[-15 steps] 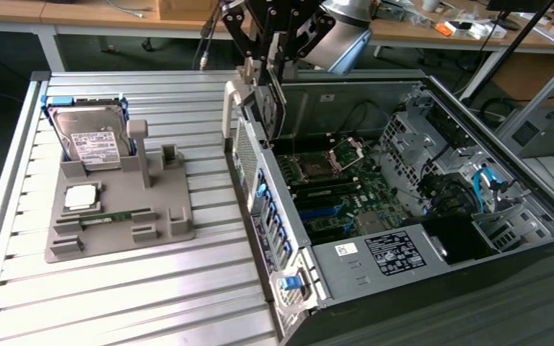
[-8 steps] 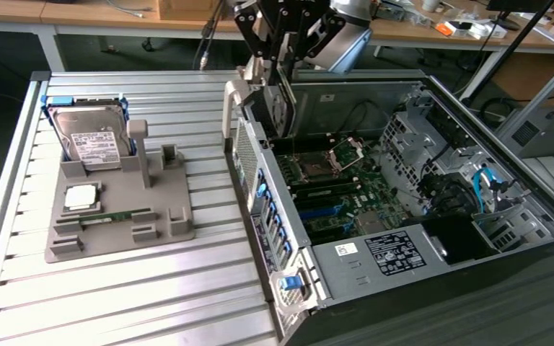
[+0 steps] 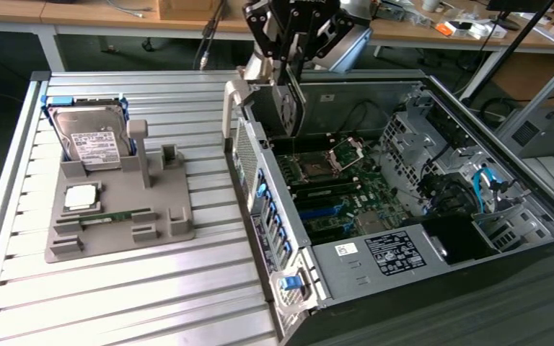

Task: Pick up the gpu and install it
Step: 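Pick up the gpu and move the gpu toward the slot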

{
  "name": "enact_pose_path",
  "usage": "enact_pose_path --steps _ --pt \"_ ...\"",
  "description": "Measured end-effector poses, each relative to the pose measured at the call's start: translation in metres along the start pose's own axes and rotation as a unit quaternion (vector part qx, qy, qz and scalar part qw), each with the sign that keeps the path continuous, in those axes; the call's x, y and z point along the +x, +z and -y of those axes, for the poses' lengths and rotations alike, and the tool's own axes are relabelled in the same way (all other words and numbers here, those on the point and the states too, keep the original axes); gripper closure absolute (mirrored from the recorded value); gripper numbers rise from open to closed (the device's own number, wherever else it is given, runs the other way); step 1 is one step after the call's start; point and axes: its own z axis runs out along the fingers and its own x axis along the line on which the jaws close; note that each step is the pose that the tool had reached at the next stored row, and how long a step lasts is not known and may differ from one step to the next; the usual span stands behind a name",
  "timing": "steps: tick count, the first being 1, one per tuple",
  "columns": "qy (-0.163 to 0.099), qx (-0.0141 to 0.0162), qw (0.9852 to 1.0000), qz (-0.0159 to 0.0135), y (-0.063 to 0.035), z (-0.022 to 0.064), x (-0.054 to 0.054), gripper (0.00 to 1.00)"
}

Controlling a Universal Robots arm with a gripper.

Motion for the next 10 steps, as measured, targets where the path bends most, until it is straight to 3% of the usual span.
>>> enact_pose_path --steps 10 --pt "0.0 0.0002 1.0 0.0 0.0006 -0.0004 -0.013 0.73"
